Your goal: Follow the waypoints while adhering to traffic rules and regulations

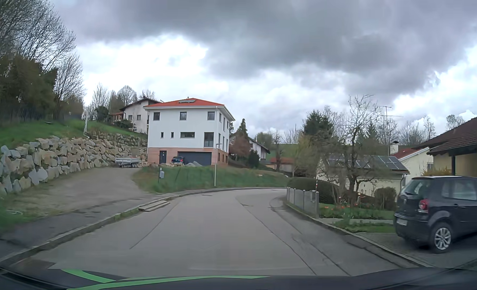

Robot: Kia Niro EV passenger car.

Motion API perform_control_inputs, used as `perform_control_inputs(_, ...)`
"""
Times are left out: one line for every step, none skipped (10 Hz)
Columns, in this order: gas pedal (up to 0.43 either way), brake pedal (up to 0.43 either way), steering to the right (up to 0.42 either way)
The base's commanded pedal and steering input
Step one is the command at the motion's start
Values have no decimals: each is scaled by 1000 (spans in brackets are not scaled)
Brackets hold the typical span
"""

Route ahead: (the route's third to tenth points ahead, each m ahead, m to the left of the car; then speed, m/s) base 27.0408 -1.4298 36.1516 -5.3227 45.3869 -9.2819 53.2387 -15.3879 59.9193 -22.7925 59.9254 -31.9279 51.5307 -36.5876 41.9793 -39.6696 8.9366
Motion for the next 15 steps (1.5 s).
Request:
perform_control_inputs(98,0,-6)
perform_control_inputs(87,0,-2)
perform_control_inputs(87,0,5)
perform_control_inputs(87,0,15)
perform_control_inputs(79,0,19)
perform_control_inputs(59,0,14)
perform_control_inputs(59,0,14)
perform_control_inputs(59,0,17)
perform_control_inputs(59,0,17)
perform_control_inputs(39,0,21)
perform_control_inputs(39,0,27)
perform_control_inputs(39,0,30)
perform_control_inputs(39,0,30)
perform_control_inputs(39,0,32)
perform_control_inputs(39,0,35)
